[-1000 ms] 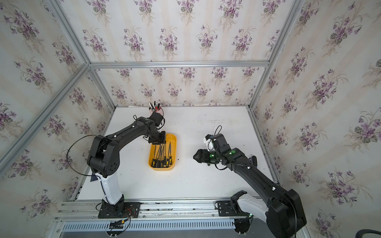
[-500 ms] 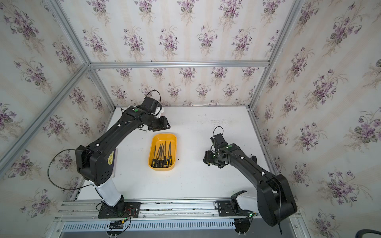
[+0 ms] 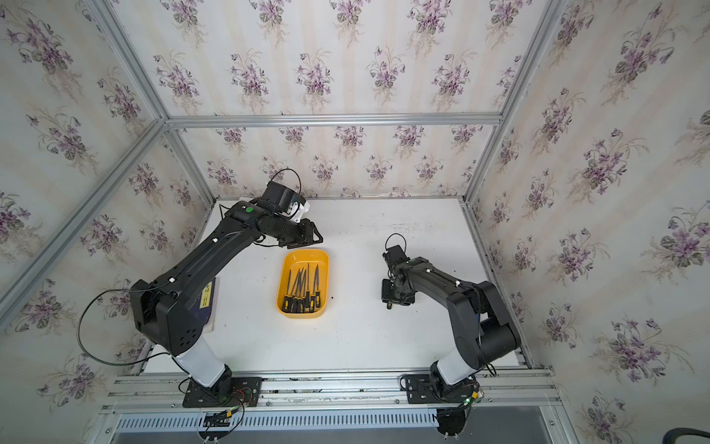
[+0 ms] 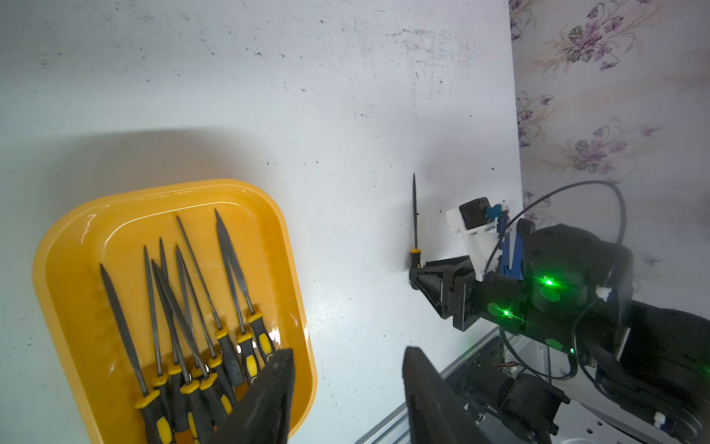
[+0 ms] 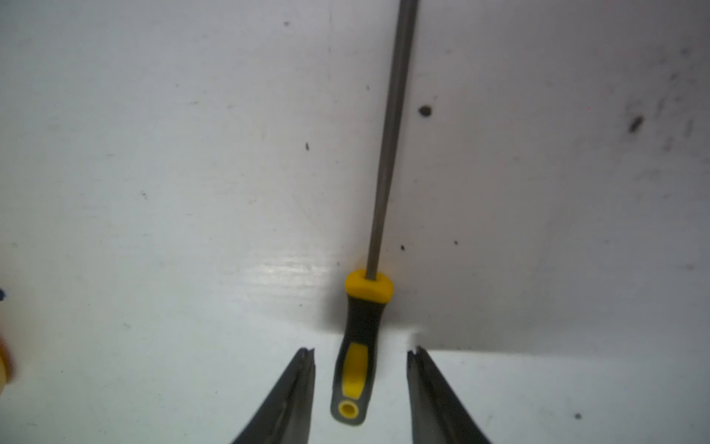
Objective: Put the file tool into the storage box
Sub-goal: Pick up the file tool from the center of the board.
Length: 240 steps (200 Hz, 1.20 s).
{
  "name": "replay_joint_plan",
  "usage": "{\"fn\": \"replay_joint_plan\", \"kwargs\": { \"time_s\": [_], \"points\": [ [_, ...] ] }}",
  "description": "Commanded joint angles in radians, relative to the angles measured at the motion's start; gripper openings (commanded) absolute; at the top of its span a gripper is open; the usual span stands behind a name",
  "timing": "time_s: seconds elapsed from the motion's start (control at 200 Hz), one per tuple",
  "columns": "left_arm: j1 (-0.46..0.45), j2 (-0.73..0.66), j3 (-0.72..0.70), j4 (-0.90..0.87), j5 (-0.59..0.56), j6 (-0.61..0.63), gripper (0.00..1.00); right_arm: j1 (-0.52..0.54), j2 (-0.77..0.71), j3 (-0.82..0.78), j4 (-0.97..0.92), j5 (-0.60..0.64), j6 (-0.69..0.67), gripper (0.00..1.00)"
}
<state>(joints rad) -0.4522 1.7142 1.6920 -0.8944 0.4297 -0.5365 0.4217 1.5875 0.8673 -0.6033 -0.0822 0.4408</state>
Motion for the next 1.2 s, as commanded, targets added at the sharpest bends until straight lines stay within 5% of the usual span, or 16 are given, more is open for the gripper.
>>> {"fn": "replay_joint_plan", "kwargs": {
  "time_s": [0.0,0.35,0.595,0.869,1.194],
  "points": [
    [-0.001,-0.015,-0.017,0.012,0.004,-0.01,0.51,0.002,0.021,0.001,-0.005,0.051,-0.019,0.4],
    [0.001,-0.001,-0.026,0.028,0.006,-0.019,0.51,0.013,-0.021,-0.052,0.043,-0.004,-0.036,0.0],
    [0.022,-0.007,-0.1,0.146,0.138,-0.085,0.52,0.011,-0.212,-0.114,0.071,-0.127,-0.052,0.0],
    [0.02,-0.016,-0.262,0.554,0.417,-0.311,0.58,0.013,-0.528,-0.174,0.228,-0.418,0.051,0.0],
    [-0.092,0.032,-0.248,0.668,0.406,-0.389,0.62,0.032,-0.571,-0.198,0.304,-0.49,0.142,0.0]
  ]
}}
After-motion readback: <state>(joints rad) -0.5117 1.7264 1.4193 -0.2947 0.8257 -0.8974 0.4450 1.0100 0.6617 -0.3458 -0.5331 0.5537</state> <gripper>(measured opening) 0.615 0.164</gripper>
